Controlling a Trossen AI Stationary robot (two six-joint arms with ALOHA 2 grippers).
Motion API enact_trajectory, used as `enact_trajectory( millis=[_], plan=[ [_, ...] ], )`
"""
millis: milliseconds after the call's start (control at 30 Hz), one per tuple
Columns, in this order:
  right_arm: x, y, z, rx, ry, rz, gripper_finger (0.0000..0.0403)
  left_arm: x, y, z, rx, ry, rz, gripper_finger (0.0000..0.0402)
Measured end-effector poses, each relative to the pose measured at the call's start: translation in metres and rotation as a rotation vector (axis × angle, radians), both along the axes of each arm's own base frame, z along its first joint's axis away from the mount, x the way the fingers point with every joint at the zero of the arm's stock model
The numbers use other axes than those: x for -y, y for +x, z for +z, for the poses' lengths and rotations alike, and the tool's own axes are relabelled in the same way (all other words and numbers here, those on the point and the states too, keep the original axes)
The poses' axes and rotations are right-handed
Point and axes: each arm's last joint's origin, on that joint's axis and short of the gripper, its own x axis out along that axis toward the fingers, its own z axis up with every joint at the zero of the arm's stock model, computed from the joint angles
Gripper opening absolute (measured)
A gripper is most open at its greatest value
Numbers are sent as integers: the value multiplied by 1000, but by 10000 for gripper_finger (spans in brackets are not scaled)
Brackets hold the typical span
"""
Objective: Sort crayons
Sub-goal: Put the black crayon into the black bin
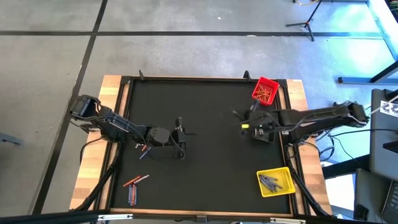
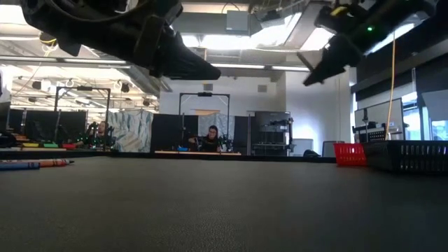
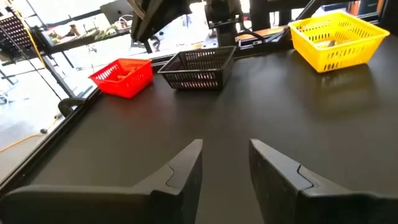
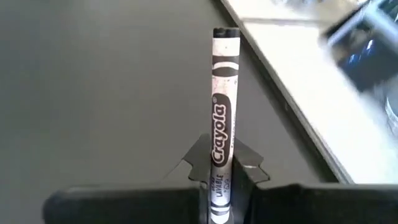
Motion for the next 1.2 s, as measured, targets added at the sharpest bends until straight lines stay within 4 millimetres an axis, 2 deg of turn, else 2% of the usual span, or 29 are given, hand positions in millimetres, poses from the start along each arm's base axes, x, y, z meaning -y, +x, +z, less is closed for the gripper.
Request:
enact_trajectory(
  millis=[200, 333, 467, 667, 867, 1200],
  plan=[
    [5, -24, 2, -57, 157, -30, 11, 0, -1, -2, -15, -19, 5, 121],
    [4, -36, 4, -64, 233, -55, 29, 0, -1, -4, -32, -37, 4, 121],
    [4, -53, 2, -148, 333, -153, 36, 0, -1, -5, -40, -43, 7, 121],
    [4, -73, -15, -292, 438, -335, 17, 0, -2, -6, -57, -39, 11, 121],
    [3, -80, -38, -326, 511, -443, 21, 0, -2, -6, -58, -39, 11, 121],
    [2, -88, -59, -360, 582, -544, 23, 0, -2, -6, -58, -38, 12, 121]
  ],
)
